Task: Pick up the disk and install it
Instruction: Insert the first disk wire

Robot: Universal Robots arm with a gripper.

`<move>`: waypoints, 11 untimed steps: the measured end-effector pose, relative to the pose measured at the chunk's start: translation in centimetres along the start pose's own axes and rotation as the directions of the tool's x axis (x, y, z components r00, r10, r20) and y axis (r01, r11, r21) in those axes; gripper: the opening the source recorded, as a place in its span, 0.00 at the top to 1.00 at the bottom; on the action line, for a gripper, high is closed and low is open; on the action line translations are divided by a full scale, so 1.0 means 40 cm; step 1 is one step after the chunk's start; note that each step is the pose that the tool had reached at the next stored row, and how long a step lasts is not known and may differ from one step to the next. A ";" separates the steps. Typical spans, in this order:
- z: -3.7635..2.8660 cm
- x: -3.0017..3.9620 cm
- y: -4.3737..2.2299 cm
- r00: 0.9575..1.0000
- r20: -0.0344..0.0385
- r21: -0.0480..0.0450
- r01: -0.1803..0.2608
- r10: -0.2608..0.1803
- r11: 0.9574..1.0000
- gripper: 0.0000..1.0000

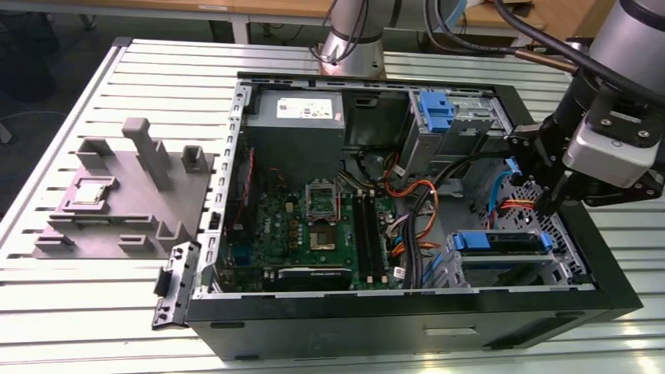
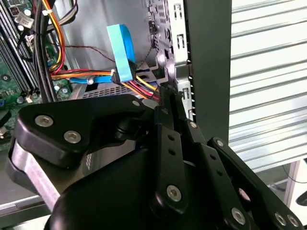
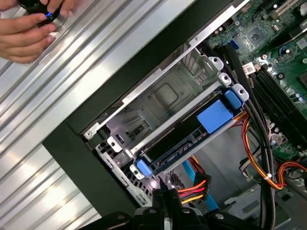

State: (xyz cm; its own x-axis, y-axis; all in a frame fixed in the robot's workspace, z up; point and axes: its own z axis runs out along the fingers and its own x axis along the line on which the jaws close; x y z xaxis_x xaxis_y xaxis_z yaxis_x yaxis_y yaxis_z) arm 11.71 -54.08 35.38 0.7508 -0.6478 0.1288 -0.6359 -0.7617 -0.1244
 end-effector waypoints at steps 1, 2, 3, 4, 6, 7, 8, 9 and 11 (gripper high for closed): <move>0.000 0.000 0.000 1.000 0.000 0.000 -0.002 0.002 1.000 0.84; 0.000 0.000 0.000 1.000 -0.001 -0.001 -0.011 0.011 1.000 0.84; 0.000 0.000 0.000 1.000 -0.003 -0.004 -0.027 0.027 1.000 0.84; 0.000 0.000 0.000 0.999 -0.004 -0.006 -0.042 0.042 0.999 0.84; 0.000 0.000 0.000 0.997 -0.007 -0.012 -0.072 0.072 0.997 0.84; 0.000 0.000 0.000 0.996 -0.007 -0.015 -0.084 0.084 0.996 0.84; 0.000 0.000 0.000 0.996 -0.005 -0.019 -0.095 0.095 0.995 0.84; 0.000 0.000 0.000 0.995 -0.001 -0.025 -0.100 0.100 0.995 0.84; 0.000 0.000 0.001 0.994 0.026 -0.040 -0.103 0.104 0.994 0.84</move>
State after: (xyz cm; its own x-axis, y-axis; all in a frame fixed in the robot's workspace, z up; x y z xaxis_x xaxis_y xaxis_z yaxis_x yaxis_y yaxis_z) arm 11.70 -54.11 35.37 0.6853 -0.7228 0.0894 -0.7162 -0.6911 -0.0971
